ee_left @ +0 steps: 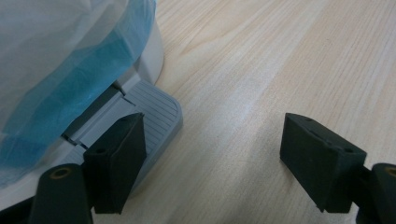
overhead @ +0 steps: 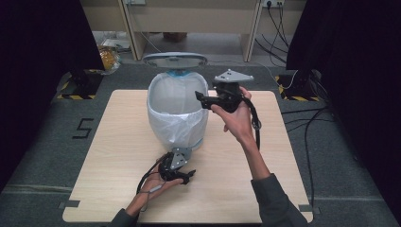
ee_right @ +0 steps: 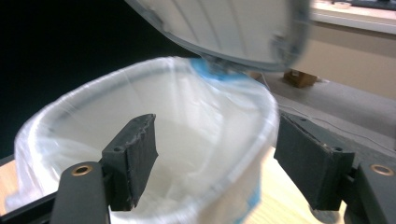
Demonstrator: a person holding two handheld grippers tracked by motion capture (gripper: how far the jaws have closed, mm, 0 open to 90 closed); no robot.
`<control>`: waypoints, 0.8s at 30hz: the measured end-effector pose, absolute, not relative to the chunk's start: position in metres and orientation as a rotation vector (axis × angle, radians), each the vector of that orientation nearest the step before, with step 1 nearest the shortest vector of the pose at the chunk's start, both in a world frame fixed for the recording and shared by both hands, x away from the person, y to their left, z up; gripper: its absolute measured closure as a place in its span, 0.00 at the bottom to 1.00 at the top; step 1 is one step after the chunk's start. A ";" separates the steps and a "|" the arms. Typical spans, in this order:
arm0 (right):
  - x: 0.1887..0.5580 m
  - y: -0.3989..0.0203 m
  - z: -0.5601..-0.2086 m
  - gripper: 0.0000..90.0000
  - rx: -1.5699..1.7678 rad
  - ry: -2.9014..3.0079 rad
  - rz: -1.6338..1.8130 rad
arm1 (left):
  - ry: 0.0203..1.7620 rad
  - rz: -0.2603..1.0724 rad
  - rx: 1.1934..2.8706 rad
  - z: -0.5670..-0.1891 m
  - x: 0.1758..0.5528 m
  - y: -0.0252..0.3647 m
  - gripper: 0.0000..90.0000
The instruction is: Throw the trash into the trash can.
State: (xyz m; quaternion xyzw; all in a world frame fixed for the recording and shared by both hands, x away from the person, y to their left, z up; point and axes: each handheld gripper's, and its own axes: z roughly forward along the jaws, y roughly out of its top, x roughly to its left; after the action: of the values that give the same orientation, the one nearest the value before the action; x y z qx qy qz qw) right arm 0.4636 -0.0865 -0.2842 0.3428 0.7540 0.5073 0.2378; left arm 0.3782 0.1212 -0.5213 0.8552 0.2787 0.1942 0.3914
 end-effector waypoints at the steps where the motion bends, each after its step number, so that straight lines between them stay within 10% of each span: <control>1: 0.463 -0.090 -0.285 0.32 0.947 2.060 1.389 | 0.708 0.491 2.174 -0.521 0.378 0.121 0.24; 24: 0.417 -0.183 -0.350 0.24 1.085 1.996 1.287 | 0.701 0.501 2.176 -0.521 0.378 0.121 0.24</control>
State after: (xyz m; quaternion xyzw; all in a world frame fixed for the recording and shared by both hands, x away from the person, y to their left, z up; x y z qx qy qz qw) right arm 0.4167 -0.1825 -0.3498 0.4009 0.7377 0.4757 0.2621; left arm 0.3783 0.1215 -0.5210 0.8562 0.2757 0.1970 0.3900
